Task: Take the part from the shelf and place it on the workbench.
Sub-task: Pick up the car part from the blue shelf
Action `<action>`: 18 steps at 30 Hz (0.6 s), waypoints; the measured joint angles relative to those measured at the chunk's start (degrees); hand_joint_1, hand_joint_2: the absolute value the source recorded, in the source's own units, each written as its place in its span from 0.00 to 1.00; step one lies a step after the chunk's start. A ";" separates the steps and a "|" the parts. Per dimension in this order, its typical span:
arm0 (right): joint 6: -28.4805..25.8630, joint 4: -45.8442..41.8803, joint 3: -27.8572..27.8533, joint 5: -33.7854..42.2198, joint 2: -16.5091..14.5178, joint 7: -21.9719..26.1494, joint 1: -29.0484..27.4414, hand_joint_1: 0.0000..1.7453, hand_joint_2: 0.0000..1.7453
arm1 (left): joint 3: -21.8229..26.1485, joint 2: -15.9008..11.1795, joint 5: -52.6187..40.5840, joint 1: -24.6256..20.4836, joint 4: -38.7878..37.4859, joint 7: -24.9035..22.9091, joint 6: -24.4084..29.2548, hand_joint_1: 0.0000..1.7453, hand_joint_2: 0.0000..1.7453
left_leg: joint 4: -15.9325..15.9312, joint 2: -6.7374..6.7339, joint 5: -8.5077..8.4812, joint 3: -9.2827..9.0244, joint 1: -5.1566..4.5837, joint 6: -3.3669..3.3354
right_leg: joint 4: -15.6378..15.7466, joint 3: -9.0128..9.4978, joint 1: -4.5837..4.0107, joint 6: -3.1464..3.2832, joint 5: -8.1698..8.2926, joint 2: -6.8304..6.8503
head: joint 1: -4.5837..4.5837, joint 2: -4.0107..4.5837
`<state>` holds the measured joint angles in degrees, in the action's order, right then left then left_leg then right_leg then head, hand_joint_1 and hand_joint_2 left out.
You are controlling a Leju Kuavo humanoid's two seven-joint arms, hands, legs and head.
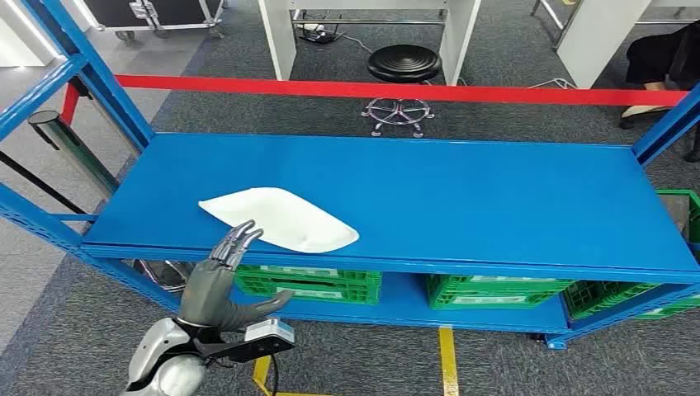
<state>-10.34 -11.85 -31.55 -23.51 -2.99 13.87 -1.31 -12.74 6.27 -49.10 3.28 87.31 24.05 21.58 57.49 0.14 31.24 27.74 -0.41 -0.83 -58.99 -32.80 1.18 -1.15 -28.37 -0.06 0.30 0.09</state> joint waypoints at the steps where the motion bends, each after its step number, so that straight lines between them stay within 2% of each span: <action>1: 0.02 0.00 -0.01 -0.11 0.00 -0.03 0.01 0.00 1.00 | -0.14 -0.10 -0.92 -0.18 -0.15 -0.43 0.44 0.00 1.00 | 0.00 0.00 0.00 0.00 0.00 0.00 | 0.00 0.00 0.00 0.00 0.00 0.00 | 0.00 -0.01; 9: 0.45 0.00 -0.31 -1.96 0.00 -0.58 0.19 0.00 1.00 | -2.72 -0.98 -14.68 -3.41 -2.35 -7.19 6.40 0.00 1.00 | 0.01 0.00 0.00 0.00 0.00 0.00 | 0.00 0.00 0.00 0.00 0.00 0.00 | -0.01 -0.01; 15: 1.11 0.00 -0.38 -3.51 0.02 -0.99 0.33 0.00 1.00 | -5.43 -1.21 -24.75 -6.33 -5.05 -12.64 7.82 0.00 1.00 | 0.02 0.00 0.00 0.00 0.00 0.00 | 0.00 0.00 0.00 -0.01 0.01 0.00 | -0.01 -0.01; 18: 1.22 0.00 -0.38 -4.06 0.02 -1.02 0.34 0.00 1.00 | -6.17 -1.22 -26.27 -7.32 -6.16 -14.09 7.53 0.00 1.00 | 0.02 0.00 0.00 -0.01 0.00 0.00 | 0.00 -0.01 0.00 -0.01 0.01 0.00 | -0.01 -0.01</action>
<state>-9.11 -11.85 -31.93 -27.57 -2.97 12.85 -0.97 -18.91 5.05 -75.37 -4.04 81.14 9.96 29.10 57.51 0.14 31.24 27.73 -0.42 -0.83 -58.99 -32.80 1.18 -1.16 -28.36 -0.06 0.29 0.08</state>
